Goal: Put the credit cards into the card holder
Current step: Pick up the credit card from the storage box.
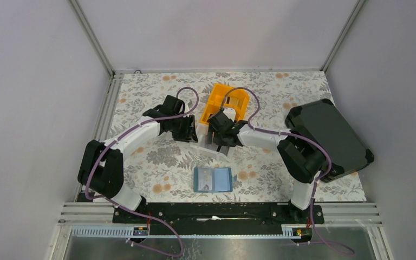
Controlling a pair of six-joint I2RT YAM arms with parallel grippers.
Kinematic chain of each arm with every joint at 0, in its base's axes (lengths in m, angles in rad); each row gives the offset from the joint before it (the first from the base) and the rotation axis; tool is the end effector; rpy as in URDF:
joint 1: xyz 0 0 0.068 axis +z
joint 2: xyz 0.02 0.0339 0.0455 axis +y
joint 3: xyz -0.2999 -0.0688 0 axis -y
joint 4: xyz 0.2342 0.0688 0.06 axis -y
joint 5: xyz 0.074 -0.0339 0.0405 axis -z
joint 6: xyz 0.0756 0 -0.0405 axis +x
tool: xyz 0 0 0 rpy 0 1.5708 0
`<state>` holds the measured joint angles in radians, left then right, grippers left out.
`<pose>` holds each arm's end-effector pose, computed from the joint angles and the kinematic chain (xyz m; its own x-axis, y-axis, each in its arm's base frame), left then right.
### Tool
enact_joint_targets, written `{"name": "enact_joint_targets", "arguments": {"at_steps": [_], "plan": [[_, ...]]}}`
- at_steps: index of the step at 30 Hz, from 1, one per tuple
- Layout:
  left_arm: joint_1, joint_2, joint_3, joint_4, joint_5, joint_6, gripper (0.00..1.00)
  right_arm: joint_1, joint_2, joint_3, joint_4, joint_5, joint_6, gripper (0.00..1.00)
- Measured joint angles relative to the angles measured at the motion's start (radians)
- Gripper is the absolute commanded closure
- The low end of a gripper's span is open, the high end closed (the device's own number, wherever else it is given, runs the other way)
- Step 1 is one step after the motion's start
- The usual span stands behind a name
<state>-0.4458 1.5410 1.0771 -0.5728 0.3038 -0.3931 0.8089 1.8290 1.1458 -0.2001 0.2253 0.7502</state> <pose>0.2806 -0.1591 0.2364 -0.9276 0.0382 -0.3716 0.2095 0.8768 -0.4328 0.2951 0.2849 0.1880 -0.8044 0.1196 -0.5820 -0.0806 0.9485 0.3064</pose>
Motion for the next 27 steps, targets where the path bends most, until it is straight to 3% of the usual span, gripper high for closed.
{"name": "enact_joint_targets", "arguments": {"at_steps": [4,9,18,27], "plan": [[-0.015,0.001,-0.006,-0.001,0.004,0.000,0.60,0.008,0.055,0.068,-0.063,0.061,0.024,0.11],[-0.042,0.010,-0.007,0.000,0.006,0.000,0.61,0.025,0.090,0.109,-0.110,0.132,0.037,0.13],[-0.053,0.013,-0.007,0.000,0.012,0.000,0.63,0.044,0.121,0.129,-0.139,0.220,0.042,0.39],[-0.054,0.012,-0.008,0.000,0.010,0.000,0.63,0.045,0.116,0.129,-0.140,0.227,0.060,0.54]]}}
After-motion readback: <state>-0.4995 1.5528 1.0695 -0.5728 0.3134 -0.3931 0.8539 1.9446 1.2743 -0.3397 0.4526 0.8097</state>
